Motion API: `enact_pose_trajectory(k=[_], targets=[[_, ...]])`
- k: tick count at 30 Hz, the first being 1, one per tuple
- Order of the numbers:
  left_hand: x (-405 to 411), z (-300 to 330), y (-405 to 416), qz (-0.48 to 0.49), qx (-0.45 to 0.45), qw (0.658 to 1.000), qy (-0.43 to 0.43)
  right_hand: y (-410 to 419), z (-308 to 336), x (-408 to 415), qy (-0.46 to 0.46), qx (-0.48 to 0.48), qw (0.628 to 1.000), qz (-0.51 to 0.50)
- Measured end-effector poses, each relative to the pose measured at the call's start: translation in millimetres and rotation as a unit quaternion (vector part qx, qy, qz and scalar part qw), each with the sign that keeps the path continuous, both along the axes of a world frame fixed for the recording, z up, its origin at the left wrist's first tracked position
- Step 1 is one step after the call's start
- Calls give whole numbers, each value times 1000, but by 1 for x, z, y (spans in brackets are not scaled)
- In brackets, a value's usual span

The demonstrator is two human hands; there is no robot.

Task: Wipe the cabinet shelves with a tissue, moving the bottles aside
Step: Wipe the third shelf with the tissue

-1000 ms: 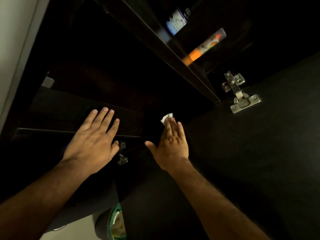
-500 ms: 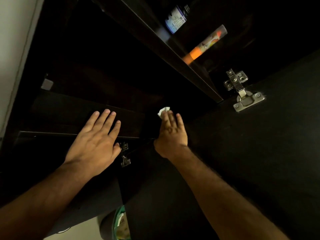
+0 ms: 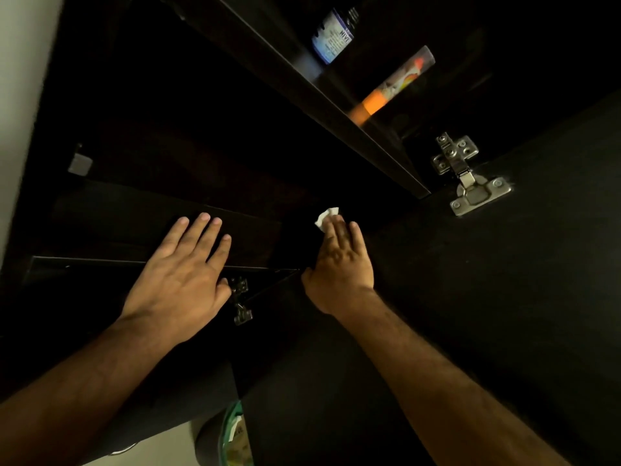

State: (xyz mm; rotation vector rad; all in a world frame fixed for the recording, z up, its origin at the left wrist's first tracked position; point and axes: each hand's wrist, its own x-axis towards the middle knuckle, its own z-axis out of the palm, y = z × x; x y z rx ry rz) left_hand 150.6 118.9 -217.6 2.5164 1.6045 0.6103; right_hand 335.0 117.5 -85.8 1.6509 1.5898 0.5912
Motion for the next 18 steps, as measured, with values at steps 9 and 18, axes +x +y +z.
enact_pose_trajectory(k=[9,18], targets=[[1,-1,-1,10,7,1000,20,32,45,1,47,147,988,-18],[1,2,-4,23,5,999,48,41,-34,3,58,19,997,51]])
